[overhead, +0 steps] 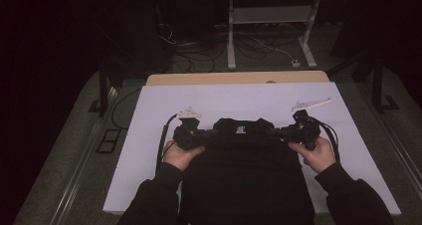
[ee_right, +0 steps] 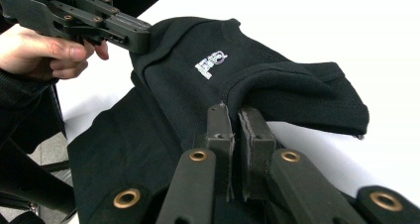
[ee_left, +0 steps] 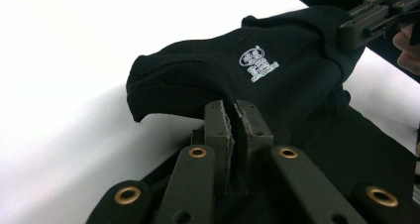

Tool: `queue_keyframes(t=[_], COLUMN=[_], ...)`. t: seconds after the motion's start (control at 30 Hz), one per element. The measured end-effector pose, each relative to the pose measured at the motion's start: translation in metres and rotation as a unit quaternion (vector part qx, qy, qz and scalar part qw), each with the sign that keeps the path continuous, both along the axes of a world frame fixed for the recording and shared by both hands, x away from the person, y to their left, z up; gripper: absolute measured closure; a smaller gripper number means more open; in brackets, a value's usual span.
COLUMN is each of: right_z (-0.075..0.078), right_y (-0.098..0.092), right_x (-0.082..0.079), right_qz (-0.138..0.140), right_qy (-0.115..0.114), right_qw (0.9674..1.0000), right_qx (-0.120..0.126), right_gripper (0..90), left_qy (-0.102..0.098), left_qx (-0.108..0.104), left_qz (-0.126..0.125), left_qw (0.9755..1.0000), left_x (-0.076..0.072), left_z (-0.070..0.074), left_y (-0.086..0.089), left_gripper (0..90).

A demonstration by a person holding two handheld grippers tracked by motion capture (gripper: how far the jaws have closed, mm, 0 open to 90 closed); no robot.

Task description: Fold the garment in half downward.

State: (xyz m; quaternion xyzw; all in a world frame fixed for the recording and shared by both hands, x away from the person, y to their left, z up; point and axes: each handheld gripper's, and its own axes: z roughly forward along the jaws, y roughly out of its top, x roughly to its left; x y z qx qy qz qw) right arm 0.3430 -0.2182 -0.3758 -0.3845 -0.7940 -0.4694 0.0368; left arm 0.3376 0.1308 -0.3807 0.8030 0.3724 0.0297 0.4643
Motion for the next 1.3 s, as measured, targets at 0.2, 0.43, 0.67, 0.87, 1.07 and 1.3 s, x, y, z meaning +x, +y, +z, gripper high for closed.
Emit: queue_keyframes(t=[0.2,0.43,0.67,0.87,1.07,1.3], right_z=[-0.002,-0.008,-0.013,-0.018,-0.024,-0.033], right_y=[0.003,0.006,0.01,0.012,0.016,0.021], right_x=[-0.006,-0.009,-0.014,-0.018,-0.022,-0.027], right_qz=[0.006,0.015,0.023,0.033,0.043,0.054], right_qy=[0.005,0.006,0.013,0.018,0.029,0.045], right_qw=[1.0,0.9998,0.9994,0.9988,0.9978,0.996], right_qx=[-0.006,-0.015,-0.024,-0.032,-0.041,-0.055], right_gripper=[83.5,83.3,83.3,83.2,83.1,83.1], left_qy=[0.001,0.007,0.013,0.02,0.029,0.044], left_qx=[0.008,0.017,0.028,0.04,0.052,0.058], left_qz=[-0.004,-0.013,-0.021,-0.033,-0.044,-0.049], left_qw=[1.0,0.9997,0.9993,0.9985,0.9973,0.9962], left_x=[-0.006,-0.011,-0.017,-0.024,-0.029,-0.035], left_z=[-0.003,-0.007,-0.012,-0.017,-0.023,-0.031], left_y=[0.0,-0.001,-0.002,-0.003,-0.001,-0.002], left_gripper=[83.5,83.5,83.5,83.5,83.5,83.5])
